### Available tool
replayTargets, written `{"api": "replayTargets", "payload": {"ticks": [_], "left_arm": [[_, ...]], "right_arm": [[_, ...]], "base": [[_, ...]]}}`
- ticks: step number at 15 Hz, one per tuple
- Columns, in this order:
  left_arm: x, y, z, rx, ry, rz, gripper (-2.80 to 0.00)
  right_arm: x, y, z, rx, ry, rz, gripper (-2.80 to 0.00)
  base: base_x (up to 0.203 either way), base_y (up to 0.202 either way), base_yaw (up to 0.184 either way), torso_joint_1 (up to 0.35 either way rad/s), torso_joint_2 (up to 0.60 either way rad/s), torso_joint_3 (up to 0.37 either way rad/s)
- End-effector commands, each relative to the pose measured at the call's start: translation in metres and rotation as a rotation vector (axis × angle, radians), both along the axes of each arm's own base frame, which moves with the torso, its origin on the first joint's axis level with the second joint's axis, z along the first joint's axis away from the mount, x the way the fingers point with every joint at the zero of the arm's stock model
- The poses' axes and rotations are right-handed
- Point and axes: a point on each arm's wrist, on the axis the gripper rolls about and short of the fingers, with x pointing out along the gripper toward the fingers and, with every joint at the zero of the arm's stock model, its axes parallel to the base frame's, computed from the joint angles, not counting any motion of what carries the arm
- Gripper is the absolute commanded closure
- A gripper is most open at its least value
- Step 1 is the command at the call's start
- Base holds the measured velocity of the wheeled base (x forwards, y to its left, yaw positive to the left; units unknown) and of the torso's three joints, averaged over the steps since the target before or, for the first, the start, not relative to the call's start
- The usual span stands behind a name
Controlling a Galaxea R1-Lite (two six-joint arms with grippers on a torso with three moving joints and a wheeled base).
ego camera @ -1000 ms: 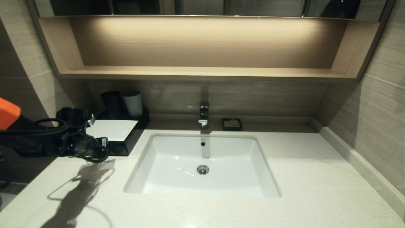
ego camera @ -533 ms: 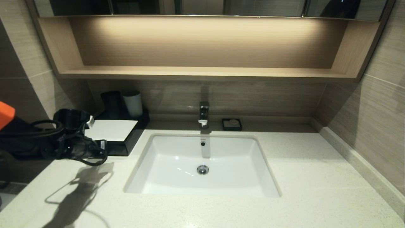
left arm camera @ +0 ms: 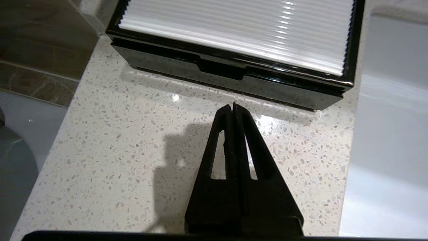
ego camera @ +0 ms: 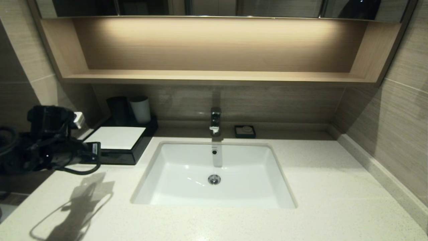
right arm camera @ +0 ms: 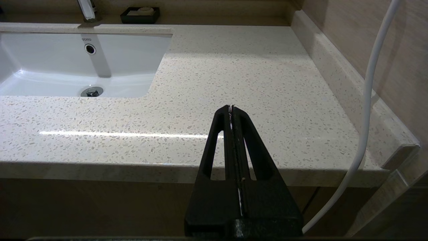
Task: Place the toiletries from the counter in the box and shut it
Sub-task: Close the drawer
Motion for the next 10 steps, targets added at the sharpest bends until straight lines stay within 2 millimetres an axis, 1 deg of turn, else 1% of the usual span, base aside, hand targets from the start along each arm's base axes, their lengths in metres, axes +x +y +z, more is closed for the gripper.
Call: {"api": "replayTargets", "payload": {"ticks": [1,2,4,10], "left_arm": [[-0.027,-0.003,0.032,0.006,-0.107,-0.001,0.0],[-0.035,-0.004,0.039,0.004,-0.134,-0.003,0.0],[-0.05,-0.005,0.047,-0.005,-0.167,0.004,0.0],[-0.087,-0.007,0.056,-0.03,-0.268,0.026,0.0]], "right_arm": [[0.0,0.0,0.0,-0.001,0.001,0.0,0.0],[0.0,0.0,0.0,-0.001,0.001,0.0,0.0],[0.0,0.0,0.0,-0.001,0.001,0.0,0.0],[0.0,0.0,0.0,0.0,0.001,0.0,0.0]], "base": [[0.0,0.0,0.0,0.0,0.0,0.0],[0.0,0.0,0.0,0.0,0.0,0.0],[0.0,0.0,0.0,0.0,0.0,0.0],[0.0,0.0,0.0,0.0,0.0,0.0]]}}
